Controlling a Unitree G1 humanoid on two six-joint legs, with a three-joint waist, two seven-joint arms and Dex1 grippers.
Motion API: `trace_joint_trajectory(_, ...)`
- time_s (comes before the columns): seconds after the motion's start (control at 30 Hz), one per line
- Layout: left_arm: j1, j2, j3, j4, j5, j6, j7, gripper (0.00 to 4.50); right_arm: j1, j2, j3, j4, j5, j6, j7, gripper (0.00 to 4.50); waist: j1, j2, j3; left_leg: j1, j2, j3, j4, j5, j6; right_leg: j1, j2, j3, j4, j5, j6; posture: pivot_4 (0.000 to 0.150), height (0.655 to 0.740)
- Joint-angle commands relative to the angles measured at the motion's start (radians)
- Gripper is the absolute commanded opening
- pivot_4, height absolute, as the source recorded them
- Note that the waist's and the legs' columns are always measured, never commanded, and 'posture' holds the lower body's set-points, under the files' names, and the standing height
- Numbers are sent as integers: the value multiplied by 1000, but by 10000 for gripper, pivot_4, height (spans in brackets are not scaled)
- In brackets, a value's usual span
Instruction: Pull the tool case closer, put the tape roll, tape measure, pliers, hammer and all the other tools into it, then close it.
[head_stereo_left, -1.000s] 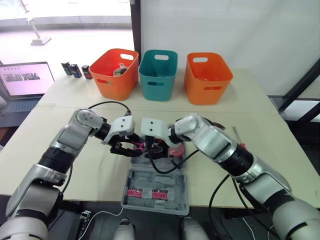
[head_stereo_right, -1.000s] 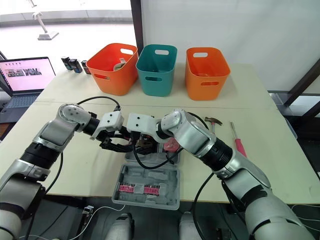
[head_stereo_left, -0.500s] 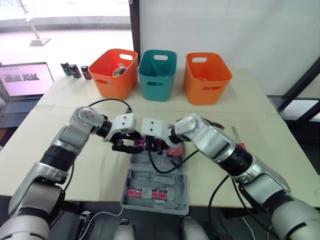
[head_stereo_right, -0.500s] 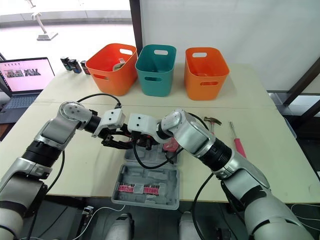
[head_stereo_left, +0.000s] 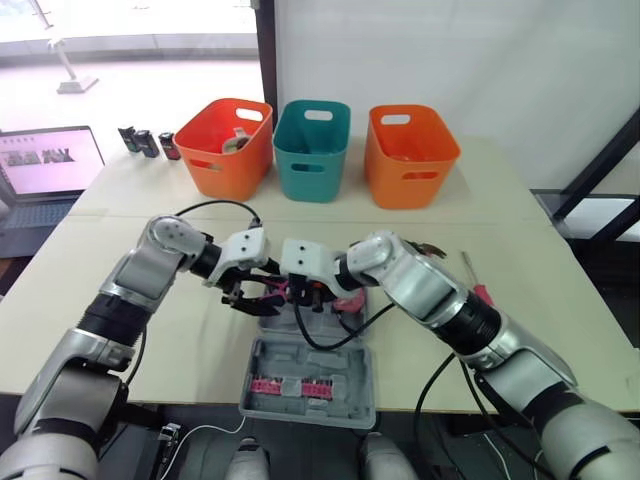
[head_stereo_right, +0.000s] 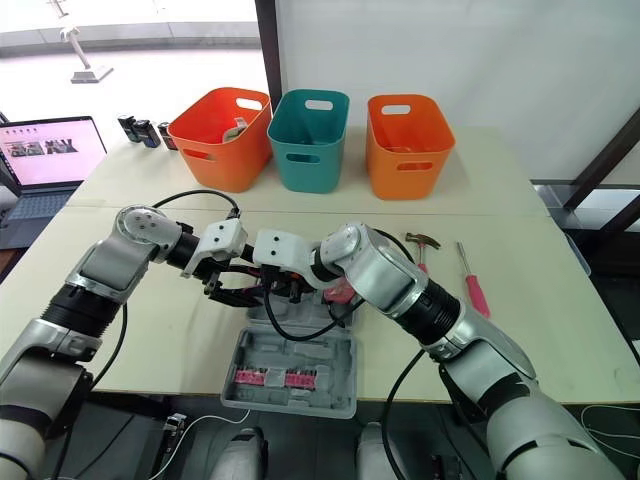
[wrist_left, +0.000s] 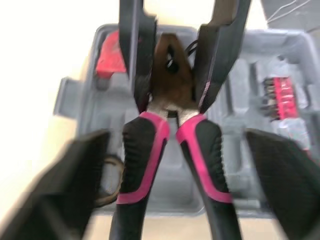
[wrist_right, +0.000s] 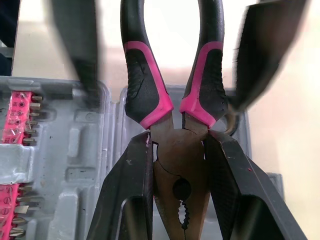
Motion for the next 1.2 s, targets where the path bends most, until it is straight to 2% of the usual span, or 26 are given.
trace_joint_trajectory(0.03,-3,19,73,-18,-47,10,4,45000,3,-7,-38,-39,-2,-15,-3,9735,-1,0,0,0,0,0,0,0,0,0,0,0,0,0,0,1500,7400)
trace_joint_trajectory(0.13,28,54,122,-7,-69,8,3,45000,22,-32,-39,-55,-3,-10,3,9735,-5,0,0,0,0,0,0,0,0,0,0,0,0,0,0,1500,7400)
trace_joint_trajectory(0.23,113,119,206,-11,-148,63,-32,45000,43,-84,-39,-92,-1,3,27,9735,-14,0,0,0,0,0,0,0,0,0,0,0,0,0,0,1500,7400)
trace_joint_trajectory(0.3,184,152,260,-46,-210,102,-53,45000,50,-119,-33,-123,4,15,46,9735,-16,0,0,0,0,0,-1,0,1,-1,0,0,0,0,0,1500,7400)
trace_joint_trajectory(0.4,331,174,359,-48,-241,38,-26,45000,38,-179,-8,-148,-1,37,90,9735,-18,0,0,0,0,0,-1,0,0,-1,0,0,0,0,0,1500,7400)
trace_joint_trajectory(0.63,551,89,479,-44,-264,-164,71,45000,5,-190,33,-124,-30,71,117,9735,-15,0,0,0,0,0,0,0,0,-1,0,0,1,-1,-1,1500,7400)
trace_joint_trajectory(0.8,591,53,495,-48,-273,-243,83,45000,-33,-163,76,-73,-48,92,129,9735,-6,0,0,0,0,0,0,0,0,-1,0,0,1,-1,0,1500,7400)
trace_joint_trajectory(1.2,571,57,484,-40,-342,-216,14,45000,-97,-105,109,12,-63,126,136,9735,-1,0,0,0,0,0,-1,0,0,-2,0,0,1,-1,-1,1500,7400)
